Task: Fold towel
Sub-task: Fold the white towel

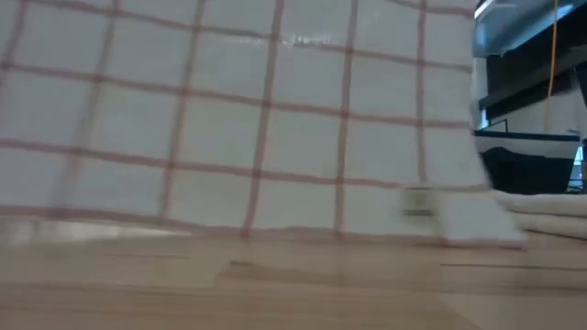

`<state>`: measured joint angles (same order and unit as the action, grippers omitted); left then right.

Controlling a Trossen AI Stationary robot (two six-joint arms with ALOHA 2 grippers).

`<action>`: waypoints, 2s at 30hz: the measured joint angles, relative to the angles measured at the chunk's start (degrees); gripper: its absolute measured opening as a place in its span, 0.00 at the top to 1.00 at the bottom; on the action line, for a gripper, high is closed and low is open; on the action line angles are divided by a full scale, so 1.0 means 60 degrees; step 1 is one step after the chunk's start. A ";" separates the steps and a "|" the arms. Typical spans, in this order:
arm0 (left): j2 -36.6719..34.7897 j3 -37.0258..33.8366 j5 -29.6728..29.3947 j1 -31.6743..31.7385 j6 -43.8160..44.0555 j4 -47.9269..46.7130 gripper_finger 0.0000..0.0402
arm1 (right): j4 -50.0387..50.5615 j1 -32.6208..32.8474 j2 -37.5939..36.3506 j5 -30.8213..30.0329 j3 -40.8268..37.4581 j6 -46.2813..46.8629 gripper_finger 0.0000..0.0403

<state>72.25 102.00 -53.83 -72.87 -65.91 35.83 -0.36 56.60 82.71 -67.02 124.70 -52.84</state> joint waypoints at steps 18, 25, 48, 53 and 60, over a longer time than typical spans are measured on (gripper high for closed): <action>-0.0087 -0.0055 -0.3002 0.1430 -0.2234 -0.0160 1.00 | 0.0831 -0.2765 0.0026 -0.0963 -0.0004 -0.2030 0.99; -0.0861 -0.0055 -0.2993 0.2442 -0.2276 -0.0248 1.00 | 0.0849 -0.4837 -0.0012 0.0696 -0.0004 -0.2040 0.99; -0.0542 -0.0055 -0.2829 0.2803 -0.0643 -0.0432 1.00 | 0.0822 -0.4756 0.0020 -0.0916 -0.0004 -0.1480 0.99; 0.0280 -0.0055 -0.2916 0.1939 0.0057 -0.0415 1.00 | 0.0823 -0.2745 0.0258 -0.1402 -0.0004 -0.0617 0.99; 0.1349 -0.0058 -0.2399 0.0830 0.0876 -0.0373 1.00 | 0.0234 -0.0361 0.0979 -0.1410 -0.0004 -0.0460 0.99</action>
<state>80.35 101.65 -68.23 -67.88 -60.66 33.60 1.04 54.43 88.59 -75.48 124.68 -55.60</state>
